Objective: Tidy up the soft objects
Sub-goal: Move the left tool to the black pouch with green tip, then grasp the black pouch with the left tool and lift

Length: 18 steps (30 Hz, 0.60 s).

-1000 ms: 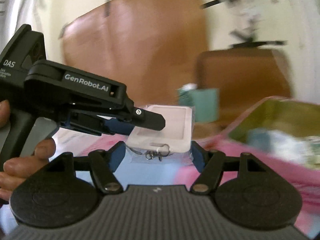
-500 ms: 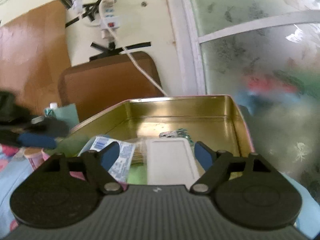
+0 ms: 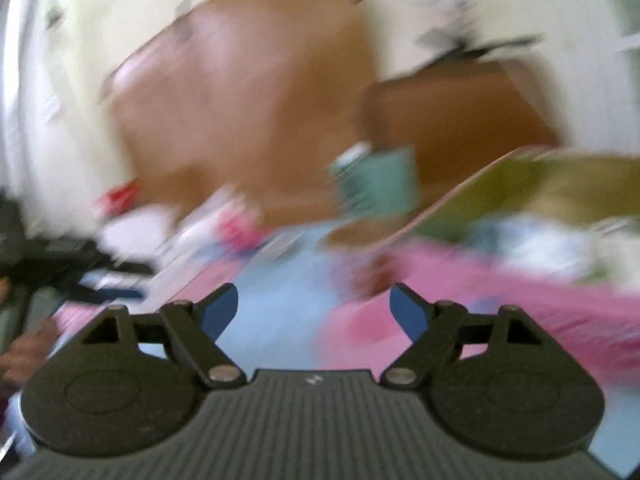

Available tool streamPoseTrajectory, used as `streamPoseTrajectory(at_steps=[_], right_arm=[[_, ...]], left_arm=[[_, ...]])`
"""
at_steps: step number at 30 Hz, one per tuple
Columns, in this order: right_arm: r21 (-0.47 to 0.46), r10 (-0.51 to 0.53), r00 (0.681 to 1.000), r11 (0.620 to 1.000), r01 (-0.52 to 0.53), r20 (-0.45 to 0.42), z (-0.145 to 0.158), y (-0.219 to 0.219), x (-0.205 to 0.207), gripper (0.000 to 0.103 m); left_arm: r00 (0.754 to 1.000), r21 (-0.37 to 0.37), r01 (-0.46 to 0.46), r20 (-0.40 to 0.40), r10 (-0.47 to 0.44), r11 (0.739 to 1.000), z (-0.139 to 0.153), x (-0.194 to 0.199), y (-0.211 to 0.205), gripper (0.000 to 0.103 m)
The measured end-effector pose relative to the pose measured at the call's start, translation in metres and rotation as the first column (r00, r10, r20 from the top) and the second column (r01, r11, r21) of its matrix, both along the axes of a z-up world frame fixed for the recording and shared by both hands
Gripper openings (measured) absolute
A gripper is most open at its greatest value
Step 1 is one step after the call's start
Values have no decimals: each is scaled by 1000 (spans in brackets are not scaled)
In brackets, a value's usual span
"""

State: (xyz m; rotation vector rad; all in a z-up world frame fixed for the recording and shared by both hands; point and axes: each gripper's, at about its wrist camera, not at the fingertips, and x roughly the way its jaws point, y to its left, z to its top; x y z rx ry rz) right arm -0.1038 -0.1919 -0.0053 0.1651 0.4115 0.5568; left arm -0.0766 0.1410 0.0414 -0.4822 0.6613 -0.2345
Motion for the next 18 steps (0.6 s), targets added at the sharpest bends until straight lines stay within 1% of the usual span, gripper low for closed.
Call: streamPoseTrajectory(at_steps=[2, 4, 6, 9, 10, 11, 12, 13, 18], right_arm=[[-90, 106, 994, 990, -108, -33, -7, 33, -3, 86], [-168, 161, 986, 972, -166, -41, -13, 56, -8, 86], [-227, 185, 981, 955, -192, -49, -17, 70, -13, 86], [-255, 191, 979, 945, -204, -78, -21, 81, -8, 84], [-262, 189, 978, 943, -206, -88, -22, 83, -5, 80], [-276, 186, 978, 939, -204, -91, -22, 86, -3, 74], [-300, 179, 980, 933, -198, -88, -23, 90, -4, 60], [-319, 172, 982, 929, -187, -72, -22, 93, -4, 53], [-314, 130, 989, 938, -146, -71, -25, 102, -4, 52]], left_arm=[[1000, 5, 10, -9, -10, 1000, -8, -9, 3, 70], [999, 5, 35, -17, -35, 999, -15, -15, 2, 70], [998, -13, 61, -30, -62, 998, -23, -19, 4, 70], [995, -45, 91, -40, -92, 995, -30, -22, 6, 70], [994, -54, 97, -42, -99, 994, -32, -22, 6, 70], [994, -59, 101, -41, -104, 993, -33, -21, 5, 70], [993, -63, 105, -38, -108, 992, -33, -22, 5, 70], [993, -67, 109, -37, -111, 992, -33, -22, 5, 70], [992, -77, 113, -40, -116, 991, -36, -23, 3, 70]])
